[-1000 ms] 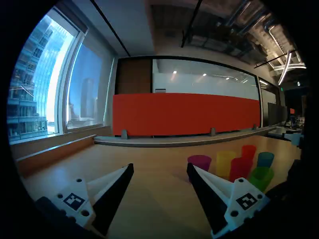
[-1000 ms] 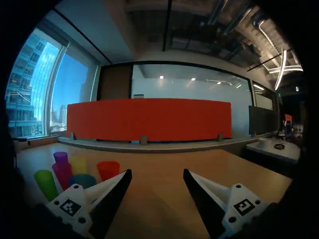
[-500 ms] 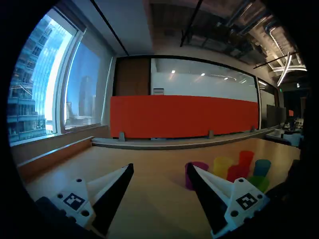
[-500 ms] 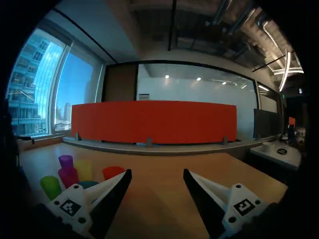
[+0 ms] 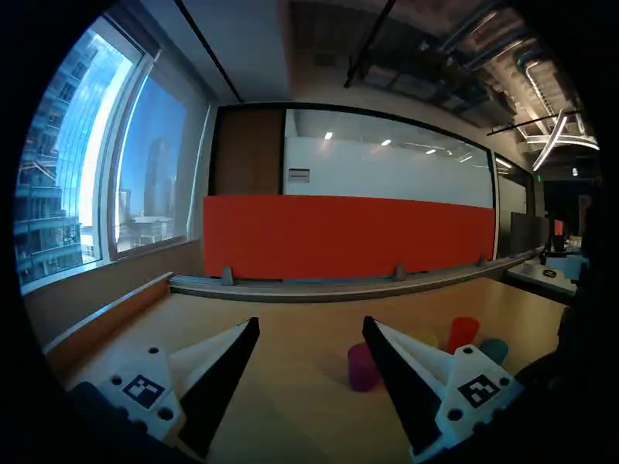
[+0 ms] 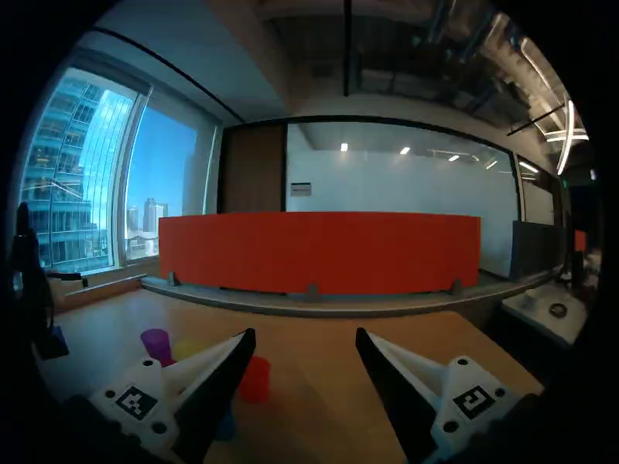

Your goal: Pour water

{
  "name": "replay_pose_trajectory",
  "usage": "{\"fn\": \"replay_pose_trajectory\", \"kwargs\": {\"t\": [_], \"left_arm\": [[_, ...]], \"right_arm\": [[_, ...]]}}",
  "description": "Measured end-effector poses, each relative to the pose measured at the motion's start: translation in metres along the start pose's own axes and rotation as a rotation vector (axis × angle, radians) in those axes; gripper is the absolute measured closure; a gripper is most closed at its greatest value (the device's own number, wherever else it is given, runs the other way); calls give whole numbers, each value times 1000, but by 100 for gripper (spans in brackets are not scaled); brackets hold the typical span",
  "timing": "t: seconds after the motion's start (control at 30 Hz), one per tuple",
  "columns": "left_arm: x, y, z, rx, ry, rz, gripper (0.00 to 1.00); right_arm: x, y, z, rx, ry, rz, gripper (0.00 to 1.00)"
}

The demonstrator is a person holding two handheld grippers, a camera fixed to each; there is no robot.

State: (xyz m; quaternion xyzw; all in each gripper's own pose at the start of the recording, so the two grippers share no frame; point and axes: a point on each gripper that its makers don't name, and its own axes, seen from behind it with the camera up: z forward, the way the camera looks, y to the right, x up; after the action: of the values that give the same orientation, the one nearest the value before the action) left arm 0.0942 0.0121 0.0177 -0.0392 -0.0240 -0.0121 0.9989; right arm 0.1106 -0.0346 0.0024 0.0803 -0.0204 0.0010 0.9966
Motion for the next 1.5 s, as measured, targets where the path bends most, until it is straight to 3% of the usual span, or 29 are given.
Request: {"fn": "replay_pose_trajectory", "kwargs": {"t": [0.3,0.7,1.07,1.5], "left_arm": [[46,10,0,-75,5,25,0],[90,25,3,-160,13,21,0],[95,46,2,-261,-17,17,1],[104,78,-6,-410,-7,28,0]], "right_arm": [[41,1,1,39,9,10,0],[80,-2,-1,81,6,29,0],[75,-5,0,121,-13,7,0],[76,-45,-7,313,-24,12,0]]}}
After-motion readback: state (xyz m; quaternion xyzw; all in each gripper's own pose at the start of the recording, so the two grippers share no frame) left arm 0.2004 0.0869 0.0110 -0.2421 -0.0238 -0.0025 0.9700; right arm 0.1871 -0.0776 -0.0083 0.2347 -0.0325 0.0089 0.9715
